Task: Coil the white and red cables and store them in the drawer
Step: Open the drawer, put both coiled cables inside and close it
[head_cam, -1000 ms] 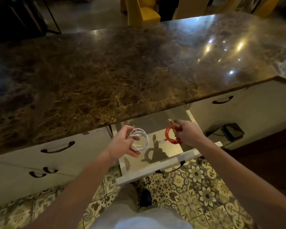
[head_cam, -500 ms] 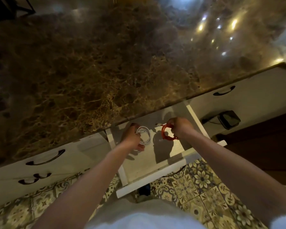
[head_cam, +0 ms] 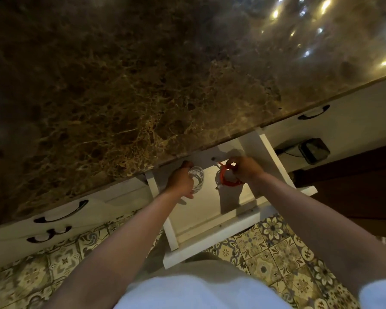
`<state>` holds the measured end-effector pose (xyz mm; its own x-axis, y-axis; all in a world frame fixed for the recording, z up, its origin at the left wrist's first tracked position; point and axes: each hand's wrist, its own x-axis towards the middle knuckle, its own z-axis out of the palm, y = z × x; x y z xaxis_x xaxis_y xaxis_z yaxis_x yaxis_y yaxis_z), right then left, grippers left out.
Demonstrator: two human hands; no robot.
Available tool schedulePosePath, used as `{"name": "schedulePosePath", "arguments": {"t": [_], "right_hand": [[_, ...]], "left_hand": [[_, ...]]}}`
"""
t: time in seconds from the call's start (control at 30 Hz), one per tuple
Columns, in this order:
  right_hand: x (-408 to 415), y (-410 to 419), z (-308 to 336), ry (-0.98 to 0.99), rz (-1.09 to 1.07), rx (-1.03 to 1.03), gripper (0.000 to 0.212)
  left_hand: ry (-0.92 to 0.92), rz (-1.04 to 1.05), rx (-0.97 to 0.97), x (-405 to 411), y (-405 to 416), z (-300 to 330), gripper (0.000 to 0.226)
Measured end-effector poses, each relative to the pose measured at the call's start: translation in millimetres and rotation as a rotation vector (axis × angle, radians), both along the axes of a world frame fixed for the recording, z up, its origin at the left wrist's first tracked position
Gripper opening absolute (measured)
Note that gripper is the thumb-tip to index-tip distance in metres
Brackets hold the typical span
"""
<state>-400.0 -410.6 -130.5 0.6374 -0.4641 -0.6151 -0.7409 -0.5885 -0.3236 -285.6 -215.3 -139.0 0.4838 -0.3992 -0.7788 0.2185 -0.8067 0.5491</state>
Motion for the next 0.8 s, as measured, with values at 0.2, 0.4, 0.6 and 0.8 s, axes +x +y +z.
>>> {"name": "schedulePosePath", "arguments": {"t": [0.2, 0.4, 0.6, 0.8], "right_hand": [[-2.6, -2.5, -8.6, 0.018, -0.014, 0.016, 0.023], [-1.6, -0.6, -14.4, 0.017, -0.071, 0.032, 0.020], [-0.5, -1.7, -18.3, 0.061, -0.060, 0.043, 0.028], [-0.7, 4.0, 10.5, 0.057, 0.043, -0.050, 0.051]], "left_hand": [[0.064, 0.018, 0.037, -5.2, 0.5, -2.9, 0.041], [-0.008, -0.025, 0.031, -8.5, 1.6, -8.6, 0.042], [-0.229, -0.202, 0.059, -8.7, 7.4, -3.9, 0.048], [-0.400, -0.405, 0.107, -10.0, 11.7, 1.0, 0.057]]}}
